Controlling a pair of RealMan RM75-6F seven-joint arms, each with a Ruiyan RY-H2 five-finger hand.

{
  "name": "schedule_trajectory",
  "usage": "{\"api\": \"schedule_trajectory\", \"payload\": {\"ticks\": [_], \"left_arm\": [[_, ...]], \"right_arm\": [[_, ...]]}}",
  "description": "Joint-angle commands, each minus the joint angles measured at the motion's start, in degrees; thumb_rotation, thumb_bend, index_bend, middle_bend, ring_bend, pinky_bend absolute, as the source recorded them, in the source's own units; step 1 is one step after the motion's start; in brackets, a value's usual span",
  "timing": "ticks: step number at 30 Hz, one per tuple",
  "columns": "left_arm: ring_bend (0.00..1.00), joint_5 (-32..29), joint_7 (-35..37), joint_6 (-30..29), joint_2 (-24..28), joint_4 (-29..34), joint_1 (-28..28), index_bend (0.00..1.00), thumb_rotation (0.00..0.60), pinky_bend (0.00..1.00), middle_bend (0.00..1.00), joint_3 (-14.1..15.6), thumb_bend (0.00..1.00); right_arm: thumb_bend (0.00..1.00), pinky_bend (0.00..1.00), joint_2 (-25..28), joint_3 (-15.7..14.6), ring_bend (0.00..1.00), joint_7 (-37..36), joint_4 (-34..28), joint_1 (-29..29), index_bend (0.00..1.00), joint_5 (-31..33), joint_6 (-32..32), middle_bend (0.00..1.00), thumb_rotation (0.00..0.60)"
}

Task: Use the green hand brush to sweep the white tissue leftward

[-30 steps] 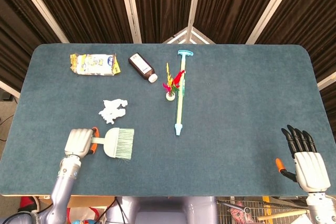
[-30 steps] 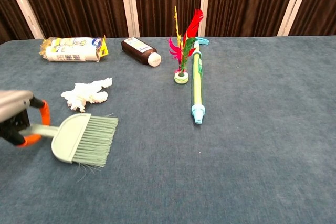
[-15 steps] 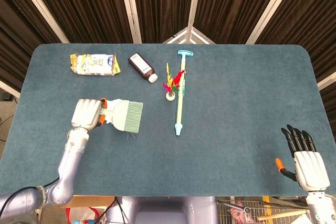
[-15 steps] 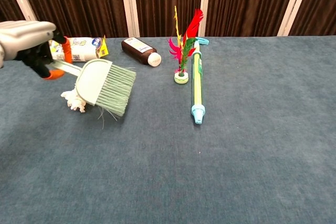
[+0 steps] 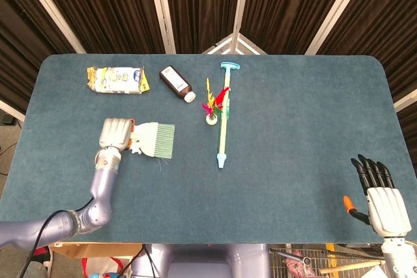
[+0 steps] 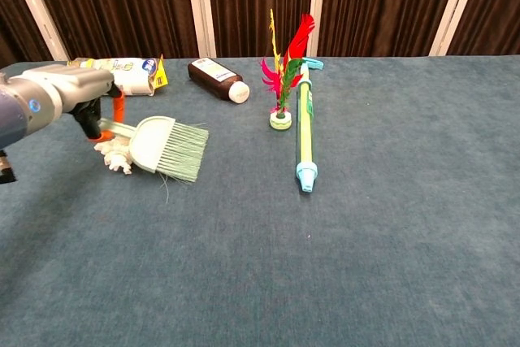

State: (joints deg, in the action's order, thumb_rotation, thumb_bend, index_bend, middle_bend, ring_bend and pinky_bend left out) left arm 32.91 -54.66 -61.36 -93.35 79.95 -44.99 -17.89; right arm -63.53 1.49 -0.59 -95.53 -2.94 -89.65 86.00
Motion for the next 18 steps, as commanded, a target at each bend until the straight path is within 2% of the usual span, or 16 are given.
{"api": "schedule_trajectory", "payload": {"ticks": [1,7,11,14,18], "left_arm": [[1.0,0.45,1.7,-1.61,4.57,1.15,2.73,0.79,0.6,1.0,1.0,1.79,0.73],[1.0,0.75,4.08,-2.9,15.23,2.22,6.97,0.79,0.6,1.0,1.0,3.34,0.73],[1.0,-0.26,6.62,-2.3,20.31,1.45,8.65,0.79,0.6,1.0,1.0,2.87,0.73],[1.0,0.53,11.73,-1.83,22.14,1.84,9.39,0.79,0.6,1.0,1.0,0.89,0.73],[1.0,5.51,19.37,-1.68,21.51,4.61,9.24,0.79,0.6,1.0,1.0,-0.99,0.73]], "right_arm": [[0.38,0.0,0.04,-0.11,0.0,0.12,-0.14,0.09,0.0,-0.3,0.21,0.0,0.6],[0.38,0.0,-0.16,-0.29,0.0,0.86,-0.22,0.08,0.0,-1.1,0.53,0.0,0.6],[0.38,0.0,-0.27,-0.28,0.0,1.16,-0.32,0.05,0.0,-1.12,0.5,0.0,0.6],[0.38,0.0,-0.33,-0.21,0.0,1.21,-0.31,-0.01,0.0,-0.96,0.38,0.0,0.6],[0.38,0.0,-0.39,-0.16,0.0,1.26,-0.24,-0.06,0.0,-0.9,0.32,0.0,0.6]]}}
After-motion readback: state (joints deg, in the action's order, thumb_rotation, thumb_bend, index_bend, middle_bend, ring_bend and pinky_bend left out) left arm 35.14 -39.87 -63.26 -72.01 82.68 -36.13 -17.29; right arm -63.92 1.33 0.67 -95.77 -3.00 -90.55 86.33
